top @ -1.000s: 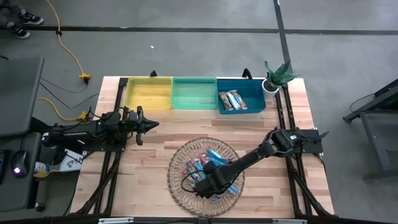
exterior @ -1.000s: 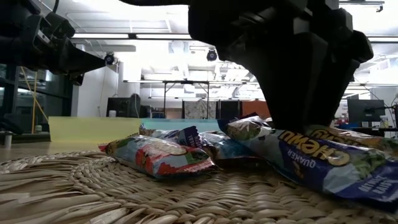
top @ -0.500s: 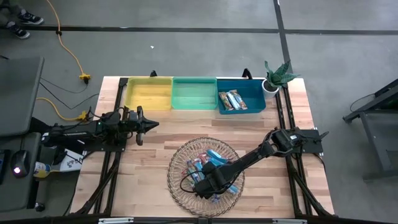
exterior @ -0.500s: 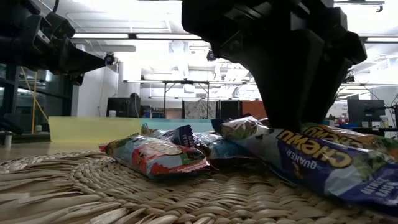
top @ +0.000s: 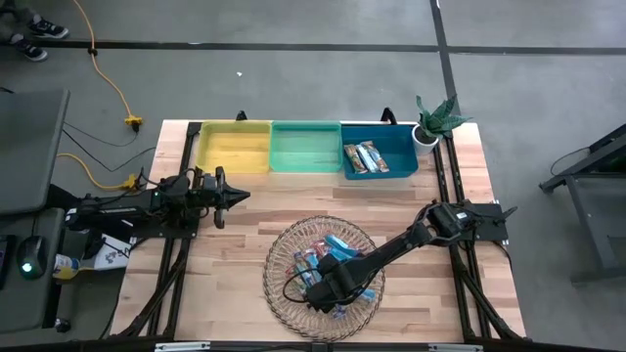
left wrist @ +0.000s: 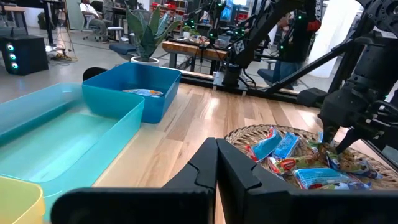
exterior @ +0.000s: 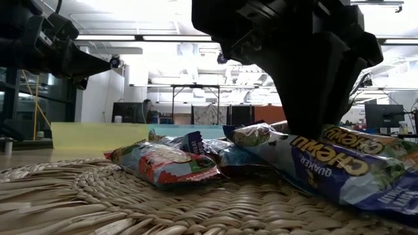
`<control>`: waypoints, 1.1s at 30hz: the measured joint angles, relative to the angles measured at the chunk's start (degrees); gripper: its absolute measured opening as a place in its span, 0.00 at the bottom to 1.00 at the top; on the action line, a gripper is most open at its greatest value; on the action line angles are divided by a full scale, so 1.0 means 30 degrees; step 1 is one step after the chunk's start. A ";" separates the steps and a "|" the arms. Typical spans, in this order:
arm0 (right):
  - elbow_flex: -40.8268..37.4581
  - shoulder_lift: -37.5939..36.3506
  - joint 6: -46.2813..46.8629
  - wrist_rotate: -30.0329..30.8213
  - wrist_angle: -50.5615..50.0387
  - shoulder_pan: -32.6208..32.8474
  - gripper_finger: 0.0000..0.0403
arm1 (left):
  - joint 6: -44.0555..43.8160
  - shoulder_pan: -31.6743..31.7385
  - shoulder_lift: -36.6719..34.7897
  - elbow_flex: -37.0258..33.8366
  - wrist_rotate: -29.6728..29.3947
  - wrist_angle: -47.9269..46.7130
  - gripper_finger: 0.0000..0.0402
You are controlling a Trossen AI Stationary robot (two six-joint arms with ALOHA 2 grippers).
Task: Pick and place Granola Bars by type
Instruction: Put the orange granola bar into the blue bin
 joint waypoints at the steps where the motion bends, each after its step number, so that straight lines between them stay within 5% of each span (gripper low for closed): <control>1: 0.0000 -0.0043 -0.0008 -0.0080 -0.0022 -0.0001 0.16 | 0.0005 0.0000 0.0001 0.0001 0.0005 0.0002 0.00; 17: 0.0000 -0.2277 -0.0149 0.0870 -0.0348 -0.0102 0.09 | 0.0006 0.0000 0.0005 0.0004 0.0002 0.0007 0.00; 33: 0.0000 -0.5574 -0.2004 0.6202 0.0258 -0.0452 0.08 | 0.0000 0.0000 0.0004 0.0005 0.0000 0.0001 0.00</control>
